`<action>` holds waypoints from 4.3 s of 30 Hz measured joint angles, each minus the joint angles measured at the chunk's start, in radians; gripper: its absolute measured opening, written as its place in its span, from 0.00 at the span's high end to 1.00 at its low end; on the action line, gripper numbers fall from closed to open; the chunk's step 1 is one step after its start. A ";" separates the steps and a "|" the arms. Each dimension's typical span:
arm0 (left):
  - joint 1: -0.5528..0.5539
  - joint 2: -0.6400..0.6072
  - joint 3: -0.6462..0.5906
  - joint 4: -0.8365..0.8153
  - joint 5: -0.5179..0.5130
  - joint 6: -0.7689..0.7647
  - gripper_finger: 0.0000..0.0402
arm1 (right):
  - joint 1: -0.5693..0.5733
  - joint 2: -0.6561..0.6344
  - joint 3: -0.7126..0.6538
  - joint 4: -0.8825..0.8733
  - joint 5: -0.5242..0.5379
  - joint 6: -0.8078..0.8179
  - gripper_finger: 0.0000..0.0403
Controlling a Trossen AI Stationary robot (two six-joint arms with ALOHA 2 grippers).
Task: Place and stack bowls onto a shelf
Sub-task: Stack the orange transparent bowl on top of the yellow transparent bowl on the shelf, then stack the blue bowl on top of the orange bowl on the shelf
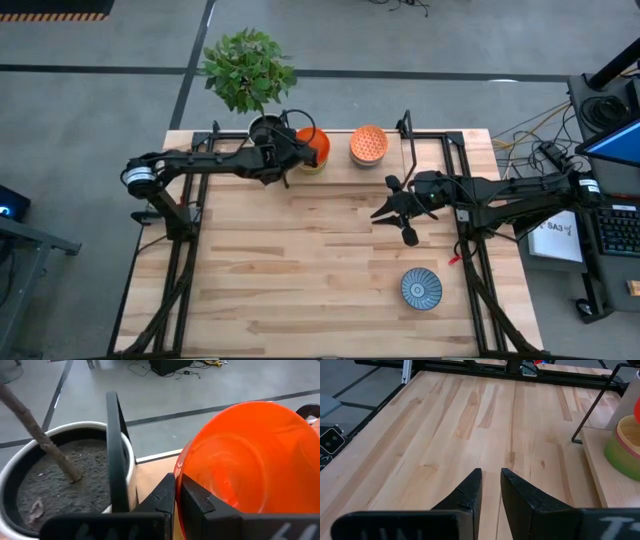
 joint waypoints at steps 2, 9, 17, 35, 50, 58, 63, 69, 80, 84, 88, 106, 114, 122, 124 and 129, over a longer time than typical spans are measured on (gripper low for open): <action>0.000 0.003 0.002 0.001 0.002 -0.004 1.00 | 0.000 0.000 0.000 0.000 0.000 0.000 0.84; 0.001 0.003 0.002 0.003 0.002 -0.011 0.93 | 0.000 0.000 0.000 0.002 0.000 0.001 0.82; 0.001 0.003 0.016 -0.004 0.017 -0.011 0.79 | 0.000 0.000 0.000 0.007 0.000 0.001 0.80; -0.187 -0.004 0.107 -0.093 0.146 0.325 0.68 | 0.000 0.000 0.000 0.007 0.000 0.003 0.81; -0.465 -0.055 0.036 -0.095 0.501 0.691 0.68 | 0.083 0.000 0.000 -0.068 0.078 0.380 0.85; -0.466 -0.182 -0.121 0.039 0.499 0.699 0.68 | 0.241 0.002 0.010 -0.107 0.087 0.616 0.85; -0.467 -0.293 -0.253 0.201 0.499 0.704 0.68 | 0.307 0.049 0.110 -0.309 0.172 0.677 0.86; -0.467 -0.429 -0.355 0.243 0.497 0.695 0.68 | 0.331 0.147 0.227 -0.585 0.183 0.656 0.86; -0.466 -0.546 -0.447 0.261 0.497 0.679 0.68 | 0.362 0.361 0.351 -0.866 0.068 0.656 0.62; -0.466 -0.545 -0.468 0.256 0.497 0.680 0.68 | 0.404 0.451 0.362 -0.926 0.015 0.610 0.56; -0.466 -0.544 -0.476 0.260 0.497 0.681 0.68 | 0.443 0.530 0.362 -0.932 0.013 0.596 0.56; -0.466 -0.543 -0.477 0.259 0.497 0.693 0.68 | 0.412 0.600 0.373 -0.938 -0.095 0.591 0.96; -0.466 -0.543 -0.477 0.259 0.464 0.701 0.68 | 0.170 0.572 0.596 -0.970 -0.138 0.547 0.97; -0.467 -0.543 -0.478 0.221 0.410 0.703 0.68 | -0.230 0.626 0.932 -1.099 -0.030 0.473 0.97; -0.467 -0.544 -0.478 0.219 0.410 0.700 0.68 | -0.325 0.642 1.003 -1.126 0.052 0.472 0.97; -0.467 -0.546 -0.478 0.214 0.410 0.700 0.68 | -0.545 0.686 1.133 -1.135 0.217 0.415 0.97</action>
